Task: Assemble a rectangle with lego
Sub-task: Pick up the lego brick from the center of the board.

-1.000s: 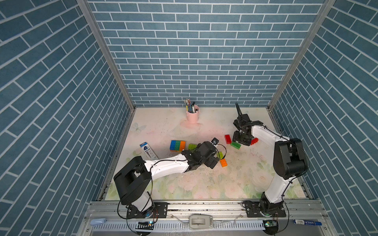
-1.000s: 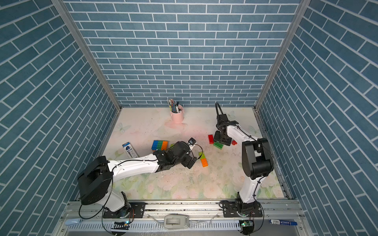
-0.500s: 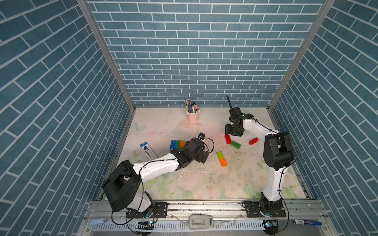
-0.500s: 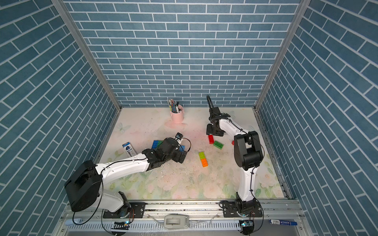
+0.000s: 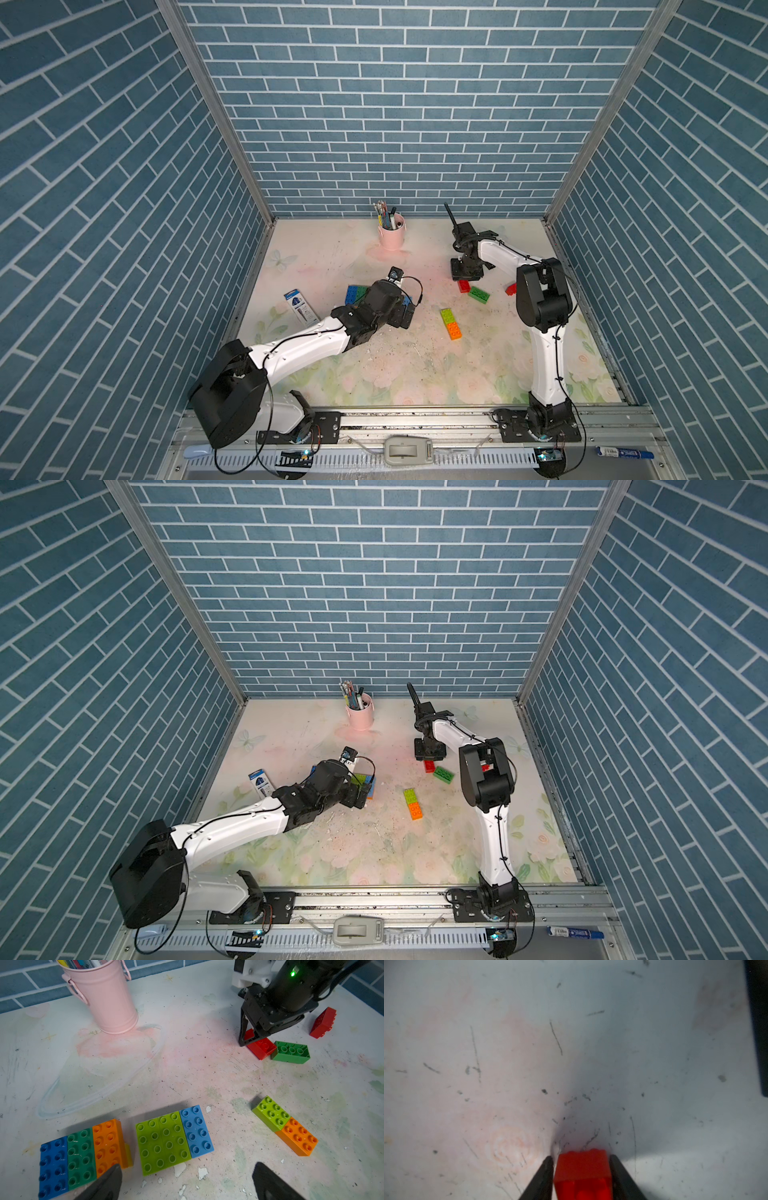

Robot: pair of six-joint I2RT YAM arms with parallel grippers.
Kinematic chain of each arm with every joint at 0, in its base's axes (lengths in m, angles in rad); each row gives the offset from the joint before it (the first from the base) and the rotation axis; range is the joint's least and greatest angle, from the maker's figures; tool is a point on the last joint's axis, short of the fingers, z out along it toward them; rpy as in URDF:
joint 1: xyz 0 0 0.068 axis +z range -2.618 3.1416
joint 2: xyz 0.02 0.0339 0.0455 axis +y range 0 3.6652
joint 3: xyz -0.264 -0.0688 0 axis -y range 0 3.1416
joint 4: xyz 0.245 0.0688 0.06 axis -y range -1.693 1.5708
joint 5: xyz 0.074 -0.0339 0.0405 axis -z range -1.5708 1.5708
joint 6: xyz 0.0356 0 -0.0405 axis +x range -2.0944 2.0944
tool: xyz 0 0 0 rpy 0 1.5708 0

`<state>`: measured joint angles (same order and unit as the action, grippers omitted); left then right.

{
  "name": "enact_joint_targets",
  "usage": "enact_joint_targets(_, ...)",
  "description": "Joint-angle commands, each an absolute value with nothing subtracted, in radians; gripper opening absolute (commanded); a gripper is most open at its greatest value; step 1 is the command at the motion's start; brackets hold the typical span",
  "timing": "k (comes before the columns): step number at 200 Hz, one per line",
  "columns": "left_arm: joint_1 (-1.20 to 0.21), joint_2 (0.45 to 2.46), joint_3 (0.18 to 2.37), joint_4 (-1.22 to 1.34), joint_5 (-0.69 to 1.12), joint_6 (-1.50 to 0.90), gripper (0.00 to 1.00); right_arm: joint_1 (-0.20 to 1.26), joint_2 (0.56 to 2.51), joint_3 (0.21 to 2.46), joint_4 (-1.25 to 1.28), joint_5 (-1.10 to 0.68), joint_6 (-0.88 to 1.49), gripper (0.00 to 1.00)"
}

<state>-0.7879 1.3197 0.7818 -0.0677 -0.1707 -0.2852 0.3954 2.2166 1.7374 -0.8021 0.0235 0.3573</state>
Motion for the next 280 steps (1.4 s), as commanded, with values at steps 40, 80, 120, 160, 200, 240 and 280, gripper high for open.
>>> enact_joint_targets(40, -0.604, 1.210, 0.744, -0.063, 0.065, -0.505, 0.90, 0.396, 2.069, 1.714, -0.765, -0.081, 0.384, 0.16)
enact_joint_targets(80, -0.566, 1.139, 0.681, 0.098, 0.234, -0.709, 0.89, 0.414, 1.697, 1.378, -0.315, -0.385, 0.688, 0.13)
enact_joint_targets(120, -0.700, 1.154, 0.672, 0.328, 0.209, -0.909, 0.97, 0.544, 1.441, 1.090, 0.213, -0.304, 0.946, 0.13)
enact_joint_targets(160, -0.742, 1.205, 0.623, 0.630, 0.216, -1.108, 0.99, 0.610, 1.399, 1.008, 0.427, -0.264, 1.042, 0.13)
enact_joint_targets(200, -0.756, 1.247, 0.600, 0.789, 0.176, -1.192, 0.94, 0.674, 1.407, 0.983, 0.539, -0.255, 1.123, 0.12)
enact_joint_targets(240, -0.733, 1.315, 0.610, 0.938, 0.173, -1.235, 0.81, 0.718, 1.392, 0.959, 0.580, -0.241, 1.164, 0.12)
enact_joint_targets(280, -0.716, 1.309, 0.650, 0.956, 0.198, -1.214, 0.72, 0.724, 1.376, 0.944, 0.583, -0.241, 1.175, 0.12)
